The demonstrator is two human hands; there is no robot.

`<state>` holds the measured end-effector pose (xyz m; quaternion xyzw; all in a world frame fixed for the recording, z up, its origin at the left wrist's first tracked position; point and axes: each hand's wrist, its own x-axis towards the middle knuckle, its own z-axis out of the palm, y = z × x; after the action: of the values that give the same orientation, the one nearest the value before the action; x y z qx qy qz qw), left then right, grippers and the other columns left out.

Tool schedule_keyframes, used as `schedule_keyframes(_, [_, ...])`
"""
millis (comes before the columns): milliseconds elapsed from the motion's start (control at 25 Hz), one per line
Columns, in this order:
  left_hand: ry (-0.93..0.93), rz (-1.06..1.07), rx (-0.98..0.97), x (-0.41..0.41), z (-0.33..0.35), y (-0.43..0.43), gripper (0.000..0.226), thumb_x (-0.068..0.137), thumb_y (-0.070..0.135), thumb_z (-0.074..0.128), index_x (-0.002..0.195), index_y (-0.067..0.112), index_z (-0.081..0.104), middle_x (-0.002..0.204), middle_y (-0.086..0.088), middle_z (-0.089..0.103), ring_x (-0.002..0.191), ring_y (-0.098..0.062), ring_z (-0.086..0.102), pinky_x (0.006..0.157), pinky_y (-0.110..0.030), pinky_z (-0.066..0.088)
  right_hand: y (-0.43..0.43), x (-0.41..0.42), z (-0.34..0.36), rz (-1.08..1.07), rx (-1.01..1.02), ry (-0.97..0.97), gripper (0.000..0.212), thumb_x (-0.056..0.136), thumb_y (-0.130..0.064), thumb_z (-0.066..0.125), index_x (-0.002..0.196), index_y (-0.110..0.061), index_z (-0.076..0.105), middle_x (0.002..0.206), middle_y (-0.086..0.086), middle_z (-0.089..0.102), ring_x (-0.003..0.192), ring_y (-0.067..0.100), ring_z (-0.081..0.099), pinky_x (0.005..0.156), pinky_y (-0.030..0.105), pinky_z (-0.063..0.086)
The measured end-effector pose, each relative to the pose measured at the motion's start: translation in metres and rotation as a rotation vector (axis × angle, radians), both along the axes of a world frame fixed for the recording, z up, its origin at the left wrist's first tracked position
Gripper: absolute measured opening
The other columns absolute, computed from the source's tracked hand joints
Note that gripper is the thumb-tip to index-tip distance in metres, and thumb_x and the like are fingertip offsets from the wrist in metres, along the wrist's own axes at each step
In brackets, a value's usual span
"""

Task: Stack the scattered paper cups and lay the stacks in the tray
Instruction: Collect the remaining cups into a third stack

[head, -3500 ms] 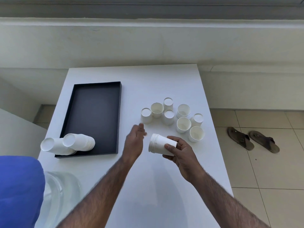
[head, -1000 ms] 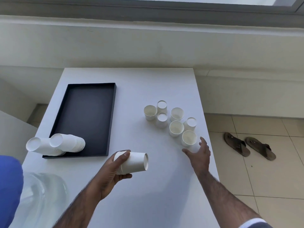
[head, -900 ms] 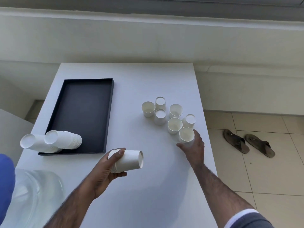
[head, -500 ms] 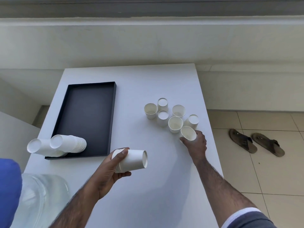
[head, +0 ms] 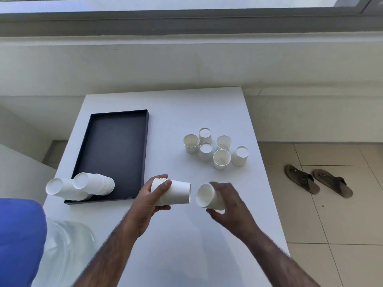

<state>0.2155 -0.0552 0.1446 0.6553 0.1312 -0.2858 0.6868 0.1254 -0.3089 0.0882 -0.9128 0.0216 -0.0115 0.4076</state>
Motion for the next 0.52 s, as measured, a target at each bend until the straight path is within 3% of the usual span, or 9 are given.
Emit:
schedule_keyframes(200, [-0.054, -0.117, 0.051, -0.005, -0.002, -0.011, 0.077, 0.061, 0.064, 0.081, 0.131, 0.037, 0.059, 0.130, -0.002, 0.062, 0.113, -0.027, 0.067, 0.083, -0.036, 0.062, 0.036, 0.018, 0.036, 0.168, -0.202, -0.077, 0.080, 0.088, -0.030, 0.073, 0.156, -0.034, 0.030, 0.135, -0.008, 0.046, 0.123, 0.013, 0.045, 0.081, 0.032, 0.056])
schedule_keyframes(280, [-0.024, -0.135, 0.009, -0.006, -0.005, -0.012, 0.086, 0.058, 0.057, 0.090, 0.134, 0.034, 0.057, 0.129, -0.008, 0.062, 0.116, -0.031, 0.067, 0.089, -0.044, 0.063, 0.048, 0.026, 0.044, 0.253, -0.197, -0.118, 0.083, 0.088, -0.028, 0.075, 0.157, -0.031, 0.029, 0.141, -0.005, 0.047, 0.127, 0.014, 0.044, 0.090, 0.027, 0.051])
schedule_keyframes(360, [0.014, -0.073, -0.041, -0.005, -0.008, -0.008, 0.094, 0.052, 0.053, 0.098, 0.135, 0.032, 0.058, 0.130, -0.012, 0.063, 0.117, -0.035, 0.067, 0.086, -0.046, 0.063, 0.052, 0.034, 0.047, 0.286, -0.049, -0.103, 0.080, 0.086, -0.039, 0.077, 0.155, -0.028, 0.037, 0.144, -0.007, 0.050, 0.130, 0.009, 0.046, 0.100, 0.019, 0.043])
schedule_keyframes(440, [0.037, 0.000, -0.051, -0.002, -0.010, 0.000, 0.099, 0.047, 0.054, 0.098, 0.134, 0.032, 0.059, 0.130, -0.010, 0.063, 0.115, -0.032, 0.067, 0.079, -0.038, 0.062, 0.041, 0.048, 0.035, 0.091, 0.205, -0.079, 0.069, 0.085, -0.050, 0.074, 0.146, -0.026, 0.050, 0.135, -0.008, 0.058, 0.123, 0.006, 0.055, 0.098, 0.018, 0.046])
schedule_keyframes(480, [0.041, 0.024, -0.052, -0.002, -0.012, 0.005, 0.098, 0.048, 0.053, 0.097, 0.135, 0.032, 0.059, 0.131, -0.009, 0.062, 0.114, -0.031, 0.067, 0.077, -0.035, 0.061, 0.030, 0.059, 0.023, -0.083, 0.248, -0.066, 0.063, 0.087, -0.051, 0.072, 0.142, -0.025, 0.054, 0.127, -0.007, 0.061, 0.115, 0.007, 0.059, 0.093, 0.022, 0.050])
schedule_keyframes(520, [0.044, 0.038, -0.055, -0.001, -0.014, 0.008, 0.097, 0.048, 0.052, 0.096, 0.136, 0.031, 0.059, 0.132, -0.008, 0.062, 0.114, -0.030, 0.066, 0.076, -0.033, 0.060, 0.017, 0.071, 0.009, -0.239, 0.165, -0.022, 0.058, 0.090, -0.048, 0.070, 0.141, -0.024, 0.055, 0.122, -0.002, 0.061, 0.108, 0.013, 0.062, 0.089, 0.028, 0.052])
